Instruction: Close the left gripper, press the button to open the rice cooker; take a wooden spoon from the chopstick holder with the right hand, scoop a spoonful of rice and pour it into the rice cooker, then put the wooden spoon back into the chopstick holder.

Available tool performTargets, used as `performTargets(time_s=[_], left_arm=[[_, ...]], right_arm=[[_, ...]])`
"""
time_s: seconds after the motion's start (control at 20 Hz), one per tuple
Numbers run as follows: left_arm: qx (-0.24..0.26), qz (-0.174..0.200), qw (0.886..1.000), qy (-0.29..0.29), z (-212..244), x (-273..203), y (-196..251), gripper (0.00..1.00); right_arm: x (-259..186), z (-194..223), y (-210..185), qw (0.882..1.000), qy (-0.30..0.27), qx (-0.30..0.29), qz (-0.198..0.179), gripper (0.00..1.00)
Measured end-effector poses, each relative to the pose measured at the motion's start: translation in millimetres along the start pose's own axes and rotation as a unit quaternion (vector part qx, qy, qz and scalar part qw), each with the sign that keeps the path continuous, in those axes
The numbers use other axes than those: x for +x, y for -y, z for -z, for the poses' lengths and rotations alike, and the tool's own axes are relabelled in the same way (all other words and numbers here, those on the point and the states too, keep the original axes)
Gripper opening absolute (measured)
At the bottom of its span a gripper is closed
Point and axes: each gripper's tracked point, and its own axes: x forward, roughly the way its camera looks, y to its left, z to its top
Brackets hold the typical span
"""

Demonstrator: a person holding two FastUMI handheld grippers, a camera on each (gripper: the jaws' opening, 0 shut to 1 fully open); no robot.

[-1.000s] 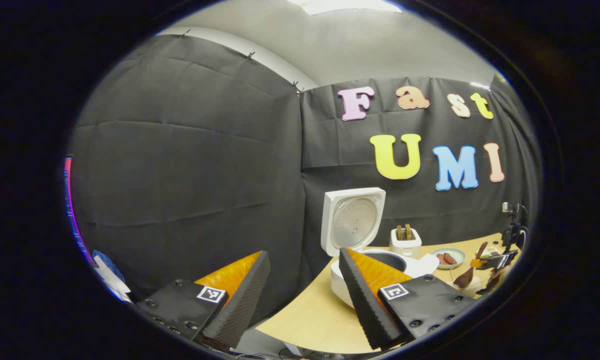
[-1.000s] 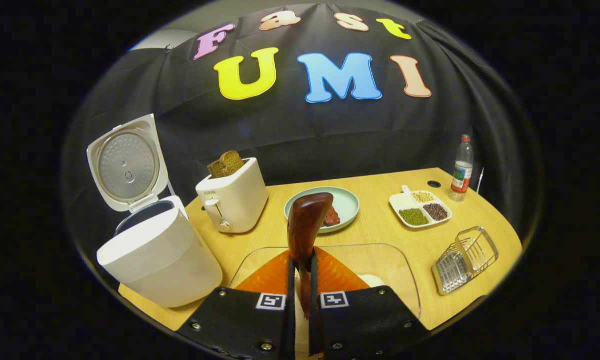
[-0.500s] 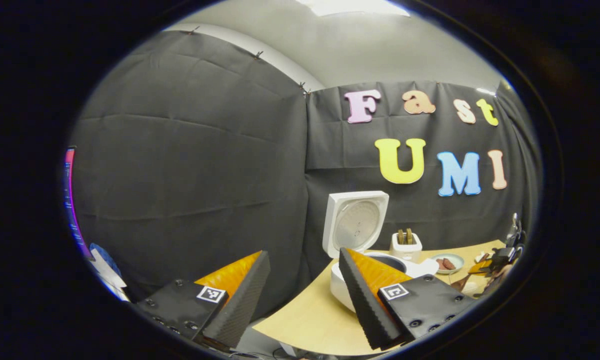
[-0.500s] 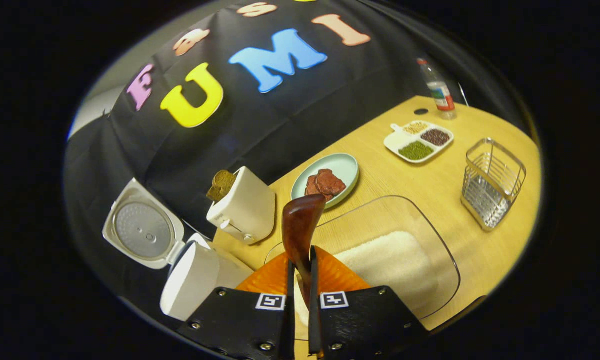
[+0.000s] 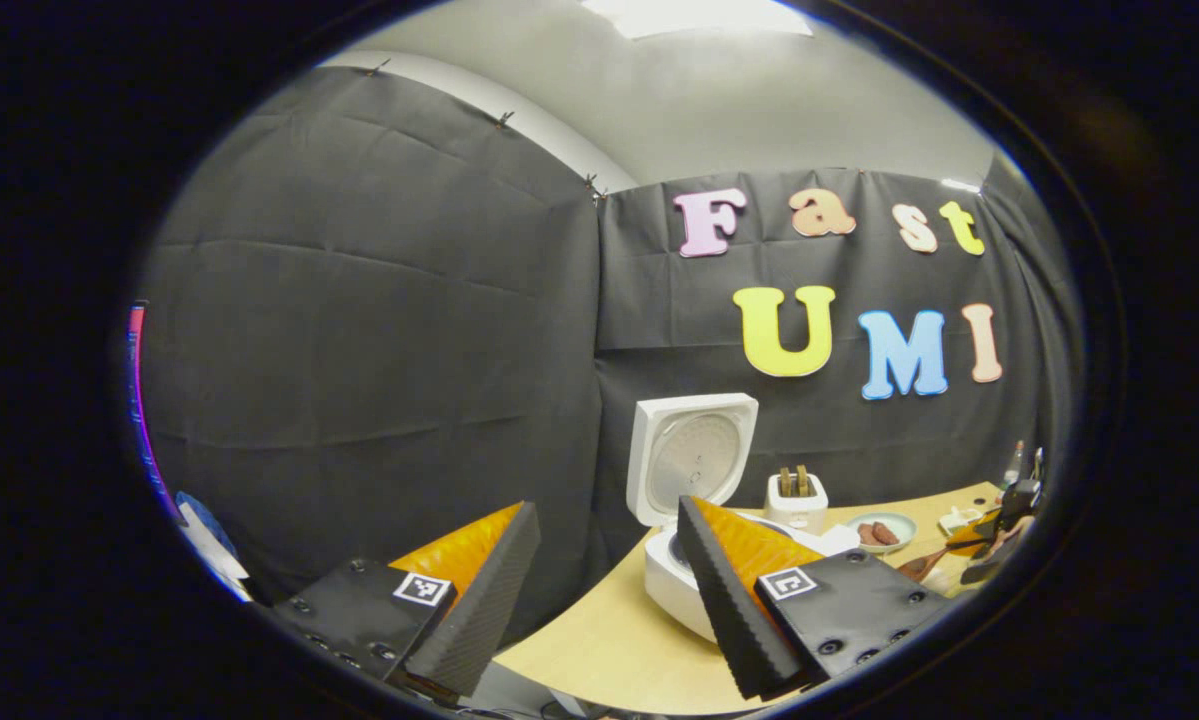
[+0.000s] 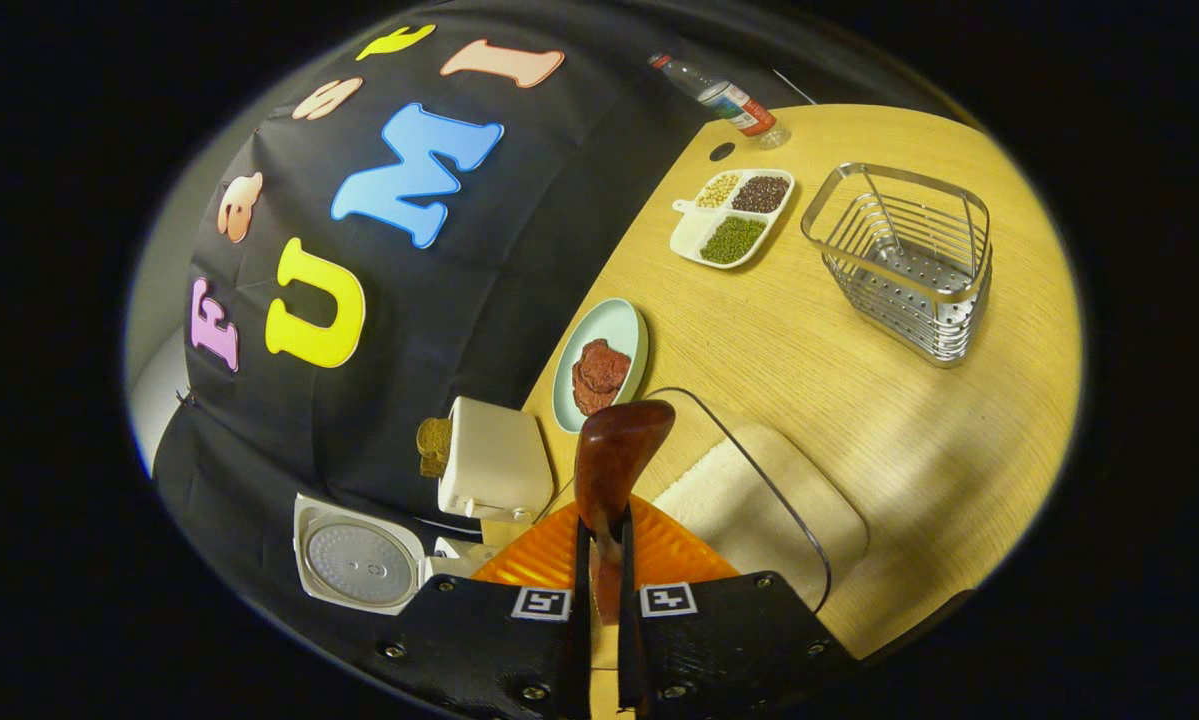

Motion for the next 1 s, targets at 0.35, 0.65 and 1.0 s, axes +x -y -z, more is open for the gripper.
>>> performTargets(time_s=[0.35,0.65,1.0], left_arm=[[-0.014,-0.003,1.000,-0.017,23.0,1.8,-3.9,0.92],[-0.026,-0.022,0.999,-0.024,31.7,1.0,-28.1,0.96],[-0.037,-0.049,0.998,-0.031,38.4,-8.1,-50.7,0.95]], right_arm=[[-17.7,-8.9,-60.4,0.998,-0.004,0.033,-0.058,0.11],[-15.7,4.5,-125.8,0.993,-0.020,0.035,-0.114,0.11],[8.6,34.8,-184.5,0.987,-0.042,0.028,-0.151,0.11]])
